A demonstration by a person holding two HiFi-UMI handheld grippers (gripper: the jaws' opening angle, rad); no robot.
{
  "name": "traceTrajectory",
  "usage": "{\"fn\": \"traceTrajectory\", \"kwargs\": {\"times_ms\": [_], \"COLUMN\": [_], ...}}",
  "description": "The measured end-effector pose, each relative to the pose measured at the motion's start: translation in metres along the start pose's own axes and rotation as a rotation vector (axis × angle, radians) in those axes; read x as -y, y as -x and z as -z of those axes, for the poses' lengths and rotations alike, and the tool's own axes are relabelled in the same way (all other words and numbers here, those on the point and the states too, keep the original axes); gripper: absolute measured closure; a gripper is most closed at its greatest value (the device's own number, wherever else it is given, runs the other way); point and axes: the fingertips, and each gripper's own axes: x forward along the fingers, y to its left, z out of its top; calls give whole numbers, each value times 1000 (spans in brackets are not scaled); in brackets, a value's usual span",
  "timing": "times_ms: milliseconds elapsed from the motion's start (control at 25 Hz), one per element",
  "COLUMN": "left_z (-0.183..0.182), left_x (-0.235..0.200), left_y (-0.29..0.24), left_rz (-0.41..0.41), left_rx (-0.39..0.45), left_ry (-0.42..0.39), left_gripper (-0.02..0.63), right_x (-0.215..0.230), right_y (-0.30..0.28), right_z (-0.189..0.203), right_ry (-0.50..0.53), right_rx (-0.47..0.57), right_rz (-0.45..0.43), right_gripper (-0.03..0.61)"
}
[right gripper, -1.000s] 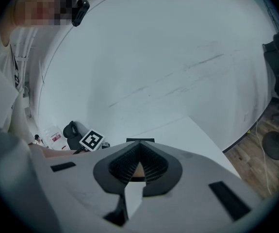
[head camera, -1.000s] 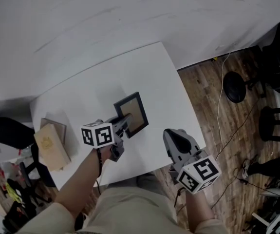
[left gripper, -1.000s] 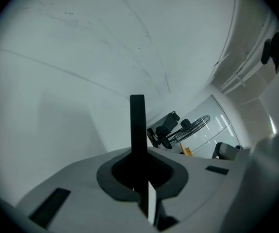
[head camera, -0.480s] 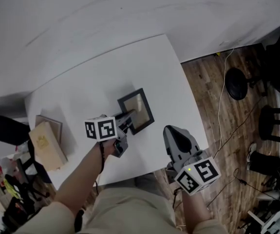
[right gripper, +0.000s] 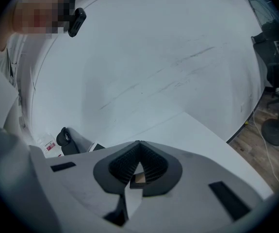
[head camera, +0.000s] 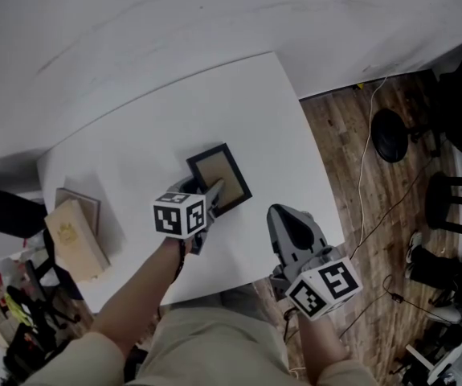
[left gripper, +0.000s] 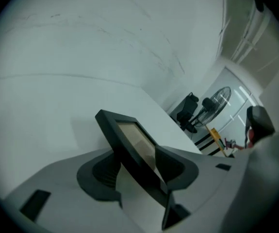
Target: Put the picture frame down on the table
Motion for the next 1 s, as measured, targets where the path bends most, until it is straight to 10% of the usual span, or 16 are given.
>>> {"fn": "traceTrajectory", "kwargs": {"times_ms": [440,1000], "left_z": [7,-16], "left_x": [-27,-5], "left_y": [3,46], "left_rz": [-181,-106], "left_rx": [-48,29], "left_ry": [-102,-171], "left_gripper": [276,282], "right_x": [-9,-31], "right_y": [-5,2], "right_z": [18,-1], "right_ry": [59,159], "right_rx": [-55,-22], "right_rz": [-14,-5], "right_gripper": [555,555]}}
